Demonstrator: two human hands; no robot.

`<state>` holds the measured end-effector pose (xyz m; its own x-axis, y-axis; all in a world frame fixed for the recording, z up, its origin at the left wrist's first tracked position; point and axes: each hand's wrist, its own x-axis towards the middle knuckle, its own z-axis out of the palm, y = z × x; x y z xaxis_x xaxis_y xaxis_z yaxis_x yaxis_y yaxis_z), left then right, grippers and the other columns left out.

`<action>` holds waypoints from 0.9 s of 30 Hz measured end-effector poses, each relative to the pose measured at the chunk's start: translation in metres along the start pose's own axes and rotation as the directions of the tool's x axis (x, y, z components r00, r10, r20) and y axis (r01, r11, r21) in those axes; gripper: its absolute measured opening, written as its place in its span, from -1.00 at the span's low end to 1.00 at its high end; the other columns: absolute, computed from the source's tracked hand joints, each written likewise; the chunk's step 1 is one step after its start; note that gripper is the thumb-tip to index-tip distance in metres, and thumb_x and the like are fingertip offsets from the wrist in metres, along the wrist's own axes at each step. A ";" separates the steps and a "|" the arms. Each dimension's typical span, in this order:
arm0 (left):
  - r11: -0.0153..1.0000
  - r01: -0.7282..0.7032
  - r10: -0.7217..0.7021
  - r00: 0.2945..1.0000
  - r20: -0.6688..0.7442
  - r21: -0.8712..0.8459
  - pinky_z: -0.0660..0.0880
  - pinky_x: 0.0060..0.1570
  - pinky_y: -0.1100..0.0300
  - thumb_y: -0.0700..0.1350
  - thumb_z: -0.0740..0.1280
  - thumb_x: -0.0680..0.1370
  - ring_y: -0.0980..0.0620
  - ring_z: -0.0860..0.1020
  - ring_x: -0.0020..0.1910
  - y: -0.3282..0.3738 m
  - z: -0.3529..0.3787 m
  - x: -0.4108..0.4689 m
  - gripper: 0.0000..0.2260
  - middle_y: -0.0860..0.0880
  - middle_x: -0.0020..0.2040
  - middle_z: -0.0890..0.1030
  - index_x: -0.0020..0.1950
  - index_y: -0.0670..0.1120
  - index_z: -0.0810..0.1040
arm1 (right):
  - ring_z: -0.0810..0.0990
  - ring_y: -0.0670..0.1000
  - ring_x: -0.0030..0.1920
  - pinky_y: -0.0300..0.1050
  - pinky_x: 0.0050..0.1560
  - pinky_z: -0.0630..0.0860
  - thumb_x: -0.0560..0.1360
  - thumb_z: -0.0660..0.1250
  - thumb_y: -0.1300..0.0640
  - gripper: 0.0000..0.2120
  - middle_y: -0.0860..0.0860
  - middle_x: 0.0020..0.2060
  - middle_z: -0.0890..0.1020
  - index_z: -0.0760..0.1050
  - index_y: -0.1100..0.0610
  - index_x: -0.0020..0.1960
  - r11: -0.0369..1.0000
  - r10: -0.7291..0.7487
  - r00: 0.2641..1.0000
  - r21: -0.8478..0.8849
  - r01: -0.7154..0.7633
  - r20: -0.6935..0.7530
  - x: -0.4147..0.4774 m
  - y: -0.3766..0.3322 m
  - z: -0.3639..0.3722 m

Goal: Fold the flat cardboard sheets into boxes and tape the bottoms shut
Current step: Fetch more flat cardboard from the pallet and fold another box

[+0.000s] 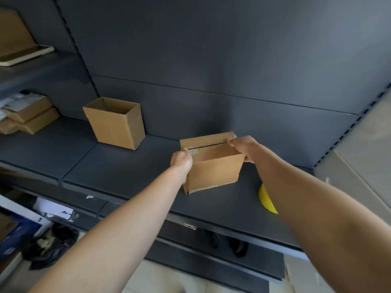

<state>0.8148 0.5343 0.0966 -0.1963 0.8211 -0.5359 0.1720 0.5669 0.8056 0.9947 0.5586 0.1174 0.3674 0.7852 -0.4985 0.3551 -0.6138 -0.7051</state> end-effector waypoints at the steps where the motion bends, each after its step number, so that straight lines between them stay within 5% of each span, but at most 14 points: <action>1: 1.000 -0.002 0.002 1.000 0.030 -0.009 0.42 0.25 -0.06 0.07 0.02 0.65 -0.15 0.46 0.21 0.000 -0.002 0.003 -0.57 -0.15 0.25 0.46 0.41 -0.16 0.29 | 0.44 0.11 0.31 0.01 0.33 0.40 0.56 0.22 -0.13 -0.42 0.12 0.34 0.42 0.26 0.20 0.44 1.000 0.008 1.000 0.016 -0.008 -0.004 -0.002 0.002 0.001; 4: 0.998 0.007 0.001 0.993 0.118 -0.068 0.46 0.22 -0.02 0.03 0.08 0.65 -0.11 0.50 0.13 0.000 -0.009 0.008 -0.66 -0.12 0.14 0.50 0.31 -0.15 0.38 | 0.48 0.14 0.27 0.03 0.31 0.42 0.57 0.20 -0.12 -0.47 0.13 0.30 0.47 0.32 0.21 0.40 0.993 0.031 0.999 0.113 -0.026 -0.041 -0.006 0.013 0.004; 7: 0.989 -0.083 0.102 0.982 0.162 -0.119 0.42 0.03 0.10 -0.16 0.14 0.62 -0.05 0.47 -0.04 -0.004 -0.015 0.011 -0.87 -0.08 -0.06 0.51 -0.07 -0.11 0.45 | 0.53 0.16 0.16 -0.01 0.19 0.46 0.53 0.17 -0.26 -0.37 0.11 0.19 0.53 0.40 0.24 0.31 0.973 0.040 0.989 0.229 -0.006 -0.143 -0.013 0.022 0.006; 11: 0.959 -0.248 0.264 0.958 0.109 -0.136 0.39 0.05 0.18 -0.38 0.05 0.50 0.07 0.51 -0.05 -0.009 -0.024 0.005 -0.61 0.08 -0.07 0.58 0.00 0.05 0.51 | 0.53 0.16 0.16 0.05 0.23 0.45 0.41 0.07 -0.47 -0.18 0.09 0.18 0.54 0.41 0.19 0.31 0.906 0.092 0.979 0.423 -0.006 -0.184 -0.027 0.027 0.006; 14: 0.911 -0.249 0.268 0.963 0.013 -0.329 0.41 -0.16 0.26 -0.27 0.16 0.48 0.11 0.53 -0.15 -0.007 -0.034 -0.001 -0.76 0.06 -0.15 0.61 -0.08 -0.03 0.58 | 0.56 0.16 0.11 0.12 0.19 0.50 0.38 0.11 -0.48 -0.22 0.07 0.11 0.56 0.42 0.15 0.26 0.846 0.100 0.979 0.534 0.011 -0.179 -0.039 0.028 0.007; 15: 0.900 -0.235 0.254 0.967 0.003 -0.368 0.38 -0.24 0.25 -0.15 0.22 0.51 0.10 0.52 -0.20 -0.007 -0.037 -0.005 -0.87 0.05 -0.20 0.59 -0.14 -0.06 0.55 | 0.56 0.16 0.09 0.13 0.17 0.51 0.40 0.18 -0.42 -0.28 0.07 0.09 0.56 0.43 0.16 0.23 0.843 0.098 0.979 0.537 0.013 -0.177 -0.043 0.030 0.009; 17: 0.922 -0.268 0.278 0.961 -0.006 -0.278 0.35 -0.24 0.25 0.05 0.31 0.52 0.12 0.49 -0.20 -0.013 -0.044 -0.009 -0.80 0.06 -0.15 0.55 -0.13 -0.08 0.48 | 0.58 0.13 0.03 0.14 0.14 0.54 0.46 0.34 -0.16 -0.53 0.09 0.04 0.58 0.46 0.20 0.15 0.851 0.069 0.987 0.524 0.019 -0.148 -0.049 0.035 0.017; 19: 0.914 -0.340 0.340 0.940 -0.037 -0.220 0.38 -0.12 0.29 -0.06 0.34 0.54 0.14 0.50 -0.07 -0.022 -0.053 -0.011 -0.83 0.09 0.04 0.54 0.12 -0.04 0.51 | 0.58 0.12 -0.01 0.11 0.12 0.54 0.48 0.34 0.15 -0.80 0.13 0.03 0.59 0.46 0.19 0.07 0.861 -0.004 0.994 0.506 0.058 -0.106 -0.054 0.036 0.027; 22: 0.918 -0.332 0.325 0.943 -0.069 -0.217 0.39 -0.11 0.37 -0.35 0.21 0.56 0.10 0.48 0.05 -0.035 -0.070 -0.005 -0.60 0.07 0.11 0.51 0.37 -0.09 0.44 | 0.55 0.08 -0.14 -0.03 -0.02 0.48 0.43 0.16 0.39 -0.75 0.07 -0.11 0.58 0.47 0.16 0.03 0.850 -0.093 0.996 0.522 0.073 0.012 -0.063 0.032 0.045; 25: 0.926 -0.303 0.255 0.942 -0.218 -0.227 0.42 -0.15 0.30 -0.44 0.08 0.52 0.03 0.51 -0.01 -0.045 -0.094 0.003 -0.55 -0.01 0.10 0.57 0.26 -0.08 0.52 | 0.41 0.10 -0.16 -0.08 -0.03 0.41 0.37 0.09 0.40 -0.78 0.09 -0.19 0.44 0.40 0.17 -0.09 0.883 -0.118 0.985 0.467 0.046 0.126 -0.075 0.022 0.067; 27: 0.934 -0.270 0.187 0.928 -0.323 -0.233 0.40 -0.10 0.23 -0.44 0.05 0.50 -0.01 0.51 -0.05 -0.053 -0.113 0.011 -0.56 -0.05 0.08 0.58 0.19 -0.08 0.54 | 0.53 0.15 -0.08 -0.07 0.12 0.49 0.37 0.11 0.42 -0.76 0.11 -0.14 0.52 0.45 0.20 -0.09 0.907 -0.136 0.975 0.417 0.051 0.175 -0.081 0.014 0.084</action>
<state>0.6941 0.5058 0.0771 -0.4621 0.8465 -0.2645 -0.0109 0.2928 0.9561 0.8979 0.4934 0.1062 0.1593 0.8633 -0.4788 -0.0179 -0.4824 -0.8758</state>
